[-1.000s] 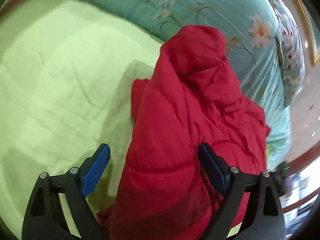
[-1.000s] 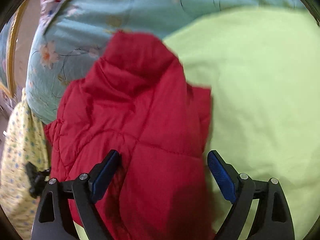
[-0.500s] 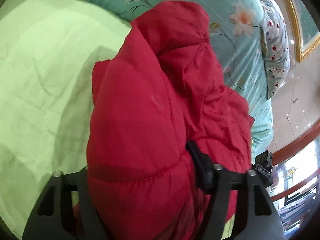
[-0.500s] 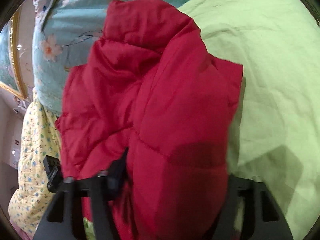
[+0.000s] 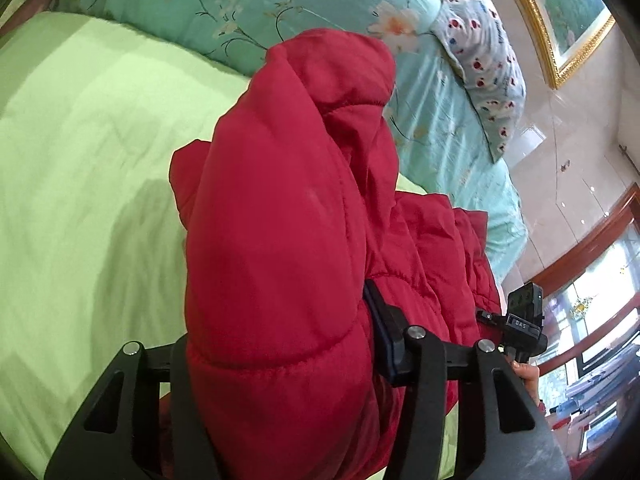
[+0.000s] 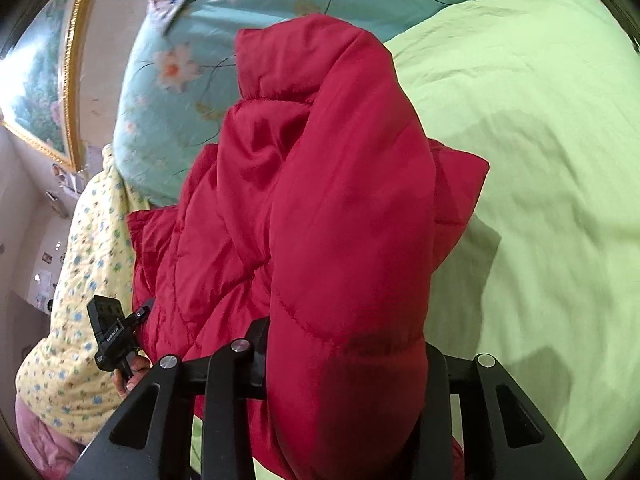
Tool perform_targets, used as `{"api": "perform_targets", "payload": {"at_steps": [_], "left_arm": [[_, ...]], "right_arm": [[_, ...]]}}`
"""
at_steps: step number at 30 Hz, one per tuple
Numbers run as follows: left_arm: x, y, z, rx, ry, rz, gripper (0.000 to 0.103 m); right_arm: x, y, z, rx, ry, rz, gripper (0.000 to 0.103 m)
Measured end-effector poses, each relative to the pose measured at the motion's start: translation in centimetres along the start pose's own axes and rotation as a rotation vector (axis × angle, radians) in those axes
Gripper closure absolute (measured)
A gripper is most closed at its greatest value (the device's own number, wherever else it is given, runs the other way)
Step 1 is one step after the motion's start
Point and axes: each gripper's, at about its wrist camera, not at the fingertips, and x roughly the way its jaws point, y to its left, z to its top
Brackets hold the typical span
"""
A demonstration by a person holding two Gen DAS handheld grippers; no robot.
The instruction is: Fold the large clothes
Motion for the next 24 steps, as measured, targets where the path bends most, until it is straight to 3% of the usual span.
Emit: {"api": "perform_targets", "payload": {"at_steps": [7,10,13,17,24], "left_arm": [[-2.9,1.2,-3.7,0.005,0.045,-0.033,0.052],[-3.0,1.8,-4.6,0.010,0.053,-0.005,0.052],[-1.9,1.7,-4.8,0.041,0.051,0.107,0.052],[-0.5,0.9,-4.3,0.078,0.018,0.193,0.049],[0.9,1.0,-3.9,0.105,-0.017,0.335,0.024]], "right_arm": [[-2.2,-0.6,-4.3,0.036,0.022,0.034,0.066],[-2.3,-0.6,-5.3,0.046,0.024,0.036,0.065],[-1.8,-0.6,-5.6,0.042,0.014,-0.004,0.061],[-1.1,-1.4,-5.4,0.069,-0.028,-0.039,0.055],[-0.8,-2.6,-5.5,0.097,-0.084,-0.088,0.039]]}}
